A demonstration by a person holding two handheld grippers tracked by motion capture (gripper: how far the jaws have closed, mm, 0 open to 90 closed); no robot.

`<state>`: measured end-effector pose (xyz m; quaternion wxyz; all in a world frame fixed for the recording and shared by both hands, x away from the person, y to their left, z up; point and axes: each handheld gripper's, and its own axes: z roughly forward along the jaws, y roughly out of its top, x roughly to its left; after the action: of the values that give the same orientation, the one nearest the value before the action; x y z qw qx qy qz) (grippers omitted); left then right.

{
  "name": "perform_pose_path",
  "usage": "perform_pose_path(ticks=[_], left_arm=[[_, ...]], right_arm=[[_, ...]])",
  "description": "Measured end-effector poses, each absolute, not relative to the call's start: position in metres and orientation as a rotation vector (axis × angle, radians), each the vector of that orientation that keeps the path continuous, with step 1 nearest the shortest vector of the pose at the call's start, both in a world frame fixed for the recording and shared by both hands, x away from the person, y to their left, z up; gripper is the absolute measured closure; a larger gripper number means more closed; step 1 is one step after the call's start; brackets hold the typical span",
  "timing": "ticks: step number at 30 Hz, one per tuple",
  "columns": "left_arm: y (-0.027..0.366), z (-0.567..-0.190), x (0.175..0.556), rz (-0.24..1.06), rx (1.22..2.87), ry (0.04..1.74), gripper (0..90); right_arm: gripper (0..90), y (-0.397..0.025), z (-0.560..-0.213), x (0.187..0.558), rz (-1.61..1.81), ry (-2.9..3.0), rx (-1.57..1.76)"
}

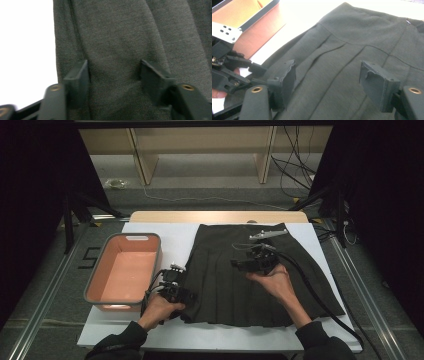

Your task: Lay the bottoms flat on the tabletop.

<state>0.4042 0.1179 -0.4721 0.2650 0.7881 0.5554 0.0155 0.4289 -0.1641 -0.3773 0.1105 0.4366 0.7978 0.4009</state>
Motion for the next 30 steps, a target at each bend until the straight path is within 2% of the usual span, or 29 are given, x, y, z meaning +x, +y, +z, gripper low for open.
perform_pose_path(ticks=[8,11,30], left_arm=[[0.119,-0.473,0.405,0.051,2.119,1.492,77.5],[0.117,-0.473,0.405,0.033,2.126,1.474,83.6],[0.119,-0.457,0.405,-0.065,2.071,1.384,86.8]], right_arm=[[31.0,-0.149,-0.378,0.437,1.195,2.361,1.279],[31.2,-0.143,-0.379,0.439,1.197,2.370,1.271],[30.8,-0.122,-0.387,0.456,1.138,2.389,1.332]])
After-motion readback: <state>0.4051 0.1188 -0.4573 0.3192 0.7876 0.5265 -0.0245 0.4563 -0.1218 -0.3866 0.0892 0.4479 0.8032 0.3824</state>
